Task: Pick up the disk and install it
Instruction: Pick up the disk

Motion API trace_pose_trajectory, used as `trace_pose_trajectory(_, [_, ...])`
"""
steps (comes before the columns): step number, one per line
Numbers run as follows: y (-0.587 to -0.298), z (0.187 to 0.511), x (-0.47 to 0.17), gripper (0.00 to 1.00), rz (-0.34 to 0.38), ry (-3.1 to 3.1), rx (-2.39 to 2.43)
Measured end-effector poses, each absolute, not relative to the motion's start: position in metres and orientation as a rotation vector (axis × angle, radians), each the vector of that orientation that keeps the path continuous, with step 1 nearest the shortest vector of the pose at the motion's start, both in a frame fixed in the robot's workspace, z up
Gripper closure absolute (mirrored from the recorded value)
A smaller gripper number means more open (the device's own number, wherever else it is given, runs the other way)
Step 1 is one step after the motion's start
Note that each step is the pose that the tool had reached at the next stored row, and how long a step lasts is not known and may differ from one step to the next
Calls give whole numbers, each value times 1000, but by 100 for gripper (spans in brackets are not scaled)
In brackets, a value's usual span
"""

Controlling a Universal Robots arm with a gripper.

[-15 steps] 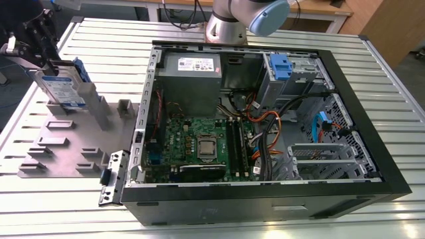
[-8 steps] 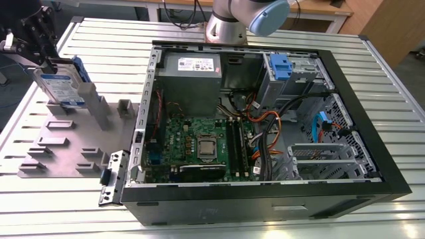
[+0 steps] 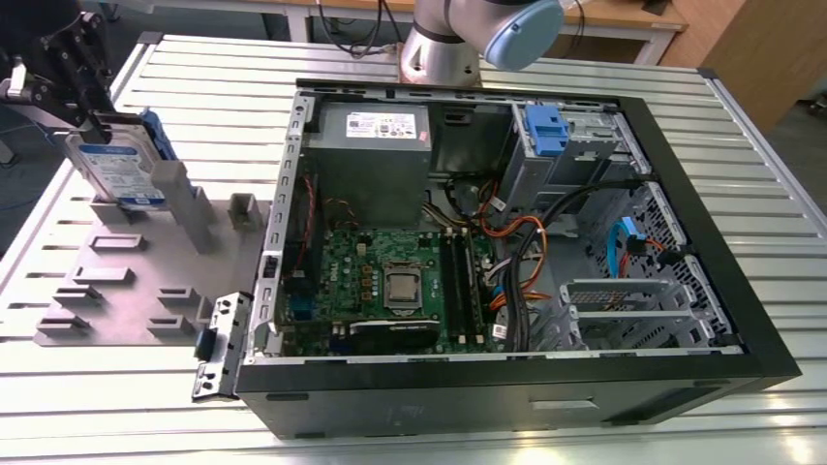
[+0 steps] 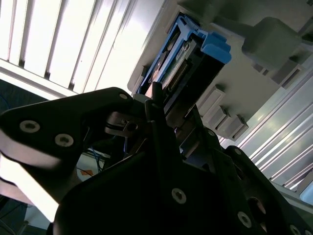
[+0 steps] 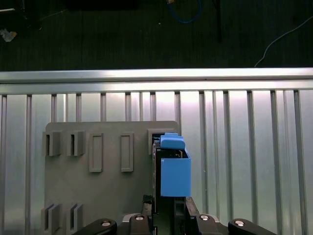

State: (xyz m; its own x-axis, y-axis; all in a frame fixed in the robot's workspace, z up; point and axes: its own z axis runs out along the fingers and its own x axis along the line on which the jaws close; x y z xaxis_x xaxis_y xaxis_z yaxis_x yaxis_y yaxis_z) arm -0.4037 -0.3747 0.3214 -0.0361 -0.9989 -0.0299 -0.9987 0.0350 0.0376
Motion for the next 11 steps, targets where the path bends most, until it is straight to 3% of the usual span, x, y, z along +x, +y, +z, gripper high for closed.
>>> trace_pose_trajectory(11, [-375, 330, -404, 65, -75, -2257, 2178])
